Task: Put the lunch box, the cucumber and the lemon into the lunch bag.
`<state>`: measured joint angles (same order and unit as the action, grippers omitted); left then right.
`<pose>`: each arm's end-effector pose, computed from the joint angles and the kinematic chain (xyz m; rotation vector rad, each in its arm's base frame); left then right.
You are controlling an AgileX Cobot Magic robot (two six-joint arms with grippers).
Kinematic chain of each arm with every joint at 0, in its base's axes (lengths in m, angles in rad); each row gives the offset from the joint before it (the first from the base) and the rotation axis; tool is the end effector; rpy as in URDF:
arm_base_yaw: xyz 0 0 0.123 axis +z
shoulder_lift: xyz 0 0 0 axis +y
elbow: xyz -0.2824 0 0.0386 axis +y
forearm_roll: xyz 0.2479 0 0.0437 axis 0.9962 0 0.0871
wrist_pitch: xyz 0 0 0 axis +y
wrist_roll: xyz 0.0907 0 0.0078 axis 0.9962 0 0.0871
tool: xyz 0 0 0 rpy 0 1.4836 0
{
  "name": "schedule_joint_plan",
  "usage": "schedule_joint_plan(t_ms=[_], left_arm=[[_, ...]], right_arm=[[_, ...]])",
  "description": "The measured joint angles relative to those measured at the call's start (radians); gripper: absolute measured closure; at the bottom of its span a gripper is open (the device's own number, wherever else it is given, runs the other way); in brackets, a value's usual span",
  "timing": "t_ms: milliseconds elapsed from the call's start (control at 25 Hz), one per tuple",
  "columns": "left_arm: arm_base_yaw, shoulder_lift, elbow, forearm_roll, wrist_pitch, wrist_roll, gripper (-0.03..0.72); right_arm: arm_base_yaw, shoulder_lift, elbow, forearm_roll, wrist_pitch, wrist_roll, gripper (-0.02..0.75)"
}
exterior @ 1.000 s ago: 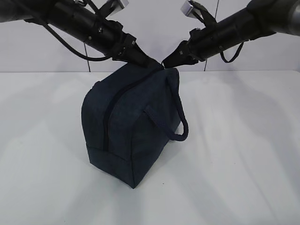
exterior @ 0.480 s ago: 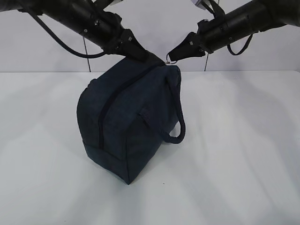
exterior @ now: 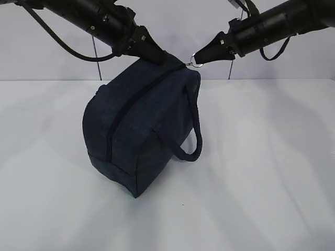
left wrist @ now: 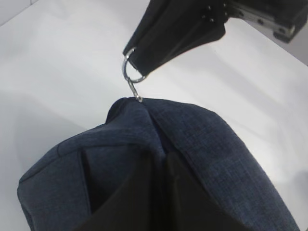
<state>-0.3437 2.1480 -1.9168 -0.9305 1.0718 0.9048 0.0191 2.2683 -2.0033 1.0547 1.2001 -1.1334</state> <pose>0.4246 -0.2201 0.2708 1.0759 2.1474 -0.9848 0.4851 0.0831 0.2449 -0.9284 2.0839 0.9618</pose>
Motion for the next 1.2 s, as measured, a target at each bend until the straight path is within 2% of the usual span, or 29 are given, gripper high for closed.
schedule_joint_plan(t_ms=[240, 560, 1200], left_arm=[[-0.011, -0.014, 0.0, 0.002, 0.004, 0.014, 0.673], [-0.042, -0.034, 0.0, 0.009, -0.018, 0.045, 0.673], [-0.082, -0.047, 0.0, -0.048, -0.119, 0.129, 0.673]], right_arm=[[-0.039, 0.0, 0.0, 0.052, 0.043, 0.0, 0.73], [-0.048, 0.0, 0.0, 0.13, 0.049, -0.027, 0.73], [-0.05, 0.0, 0.0, 0.152, 0.04, -0.023, 0.73]])
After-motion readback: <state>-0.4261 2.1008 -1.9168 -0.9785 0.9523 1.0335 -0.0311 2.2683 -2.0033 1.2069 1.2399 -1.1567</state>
